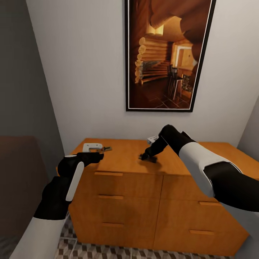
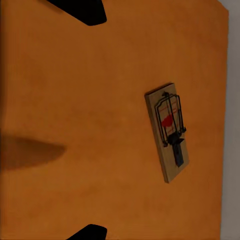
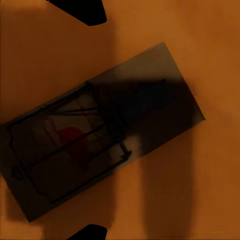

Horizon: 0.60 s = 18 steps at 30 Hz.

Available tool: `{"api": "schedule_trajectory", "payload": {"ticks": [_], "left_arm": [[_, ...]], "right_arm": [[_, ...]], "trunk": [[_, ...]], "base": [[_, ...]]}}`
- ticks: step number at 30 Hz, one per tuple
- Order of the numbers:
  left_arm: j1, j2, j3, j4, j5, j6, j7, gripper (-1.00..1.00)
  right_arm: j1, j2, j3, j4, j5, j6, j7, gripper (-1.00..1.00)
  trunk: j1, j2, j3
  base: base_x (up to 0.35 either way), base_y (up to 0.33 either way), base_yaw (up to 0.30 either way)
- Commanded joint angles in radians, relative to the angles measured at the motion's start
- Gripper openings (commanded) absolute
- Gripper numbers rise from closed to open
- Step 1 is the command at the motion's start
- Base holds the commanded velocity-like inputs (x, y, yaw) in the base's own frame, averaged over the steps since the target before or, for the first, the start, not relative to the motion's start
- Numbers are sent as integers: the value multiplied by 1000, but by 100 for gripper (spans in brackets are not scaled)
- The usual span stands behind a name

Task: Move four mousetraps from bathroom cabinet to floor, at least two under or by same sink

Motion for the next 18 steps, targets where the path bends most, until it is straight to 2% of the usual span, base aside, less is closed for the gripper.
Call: {"api": "schedule_trajectory", "payload": {"ticks": [1,12,18], "left_arm": [[-1,0,-1,-1,11,4,10,100],[-1,0,0,-1,11,3,10,100],[-1,0,0,-1,10,2,10,100]], "right_arm": [[-1,0,0,-2,10,2,9,100],[-1,-3,0,-2,10,-1,10,100],[-1,-4,0,-2,10,-1,10,100]], "trunk": [[4,-8,-4],[46,-85,-39],[46,-85,-39]], "base": [[0,0,0],[0,0,0],[0,0,0]]}}
